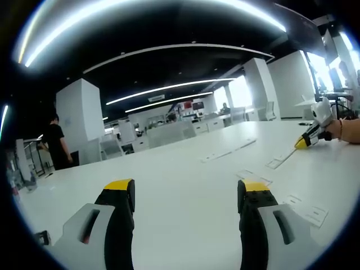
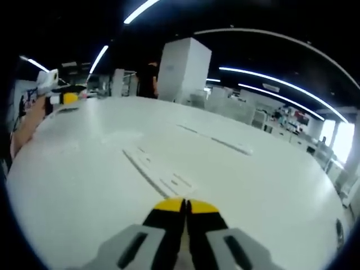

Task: Locate the socket holder cover, grip the socket holder cover, clip it into the socket holder slot.

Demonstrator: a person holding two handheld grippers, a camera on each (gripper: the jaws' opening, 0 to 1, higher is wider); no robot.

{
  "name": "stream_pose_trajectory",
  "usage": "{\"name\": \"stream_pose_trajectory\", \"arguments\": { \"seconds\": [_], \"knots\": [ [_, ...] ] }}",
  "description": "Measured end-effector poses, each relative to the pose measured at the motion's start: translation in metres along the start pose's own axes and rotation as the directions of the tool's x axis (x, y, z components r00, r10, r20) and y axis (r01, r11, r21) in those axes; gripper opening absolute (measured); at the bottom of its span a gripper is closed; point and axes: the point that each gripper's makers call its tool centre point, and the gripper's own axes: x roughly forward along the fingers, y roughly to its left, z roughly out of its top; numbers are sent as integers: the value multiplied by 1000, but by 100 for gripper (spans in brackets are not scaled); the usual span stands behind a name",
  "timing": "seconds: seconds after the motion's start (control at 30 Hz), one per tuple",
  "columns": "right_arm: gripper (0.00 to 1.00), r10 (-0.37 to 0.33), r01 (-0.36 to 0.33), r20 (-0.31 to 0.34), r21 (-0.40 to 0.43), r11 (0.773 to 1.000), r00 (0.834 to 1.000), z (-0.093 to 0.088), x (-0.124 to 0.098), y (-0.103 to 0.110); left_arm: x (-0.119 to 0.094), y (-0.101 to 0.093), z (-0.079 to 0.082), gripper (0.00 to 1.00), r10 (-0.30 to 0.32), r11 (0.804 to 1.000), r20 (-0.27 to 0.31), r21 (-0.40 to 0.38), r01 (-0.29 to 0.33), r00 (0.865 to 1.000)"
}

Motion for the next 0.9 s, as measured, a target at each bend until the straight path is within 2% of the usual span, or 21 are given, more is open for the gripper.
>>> {"name": "stream_pose_trajectory", "arguments": {
  "seconds": [0.07, 0.23, 0.53, 0.67, 0.9],
  "knots": [
    [5, 16, -16, 11, -9, 1000, 1000, 1, 2, 4, 0, 0, 0, 73, 0, 1000, 0, 0, 0, 1000],
    [6, -11, 11, -2, -54, 998, 1000, 2, 2, 2, 0, 0, 0, 73, 1, 1000, 0, 0, -1, 1000],
    [6, -8, 8, 0, -49, 999, 1000, 1, 1, 3, 1, -1, 0, 73, -1, 1000, -3, 1, 1, 1000],
    [9, -8, 8, -6, -55, 998, 1000, 2, 0, -2, 1, 0, -1, 73, 2, 1000, -5, 2, -2, 1000],
    [10, 53, -53, -47, 1, 999, 998, -1, -5, 2, 0, 0, -1, 73, 3, 1000, -4, 3, -3, 1000]
  ]
}}
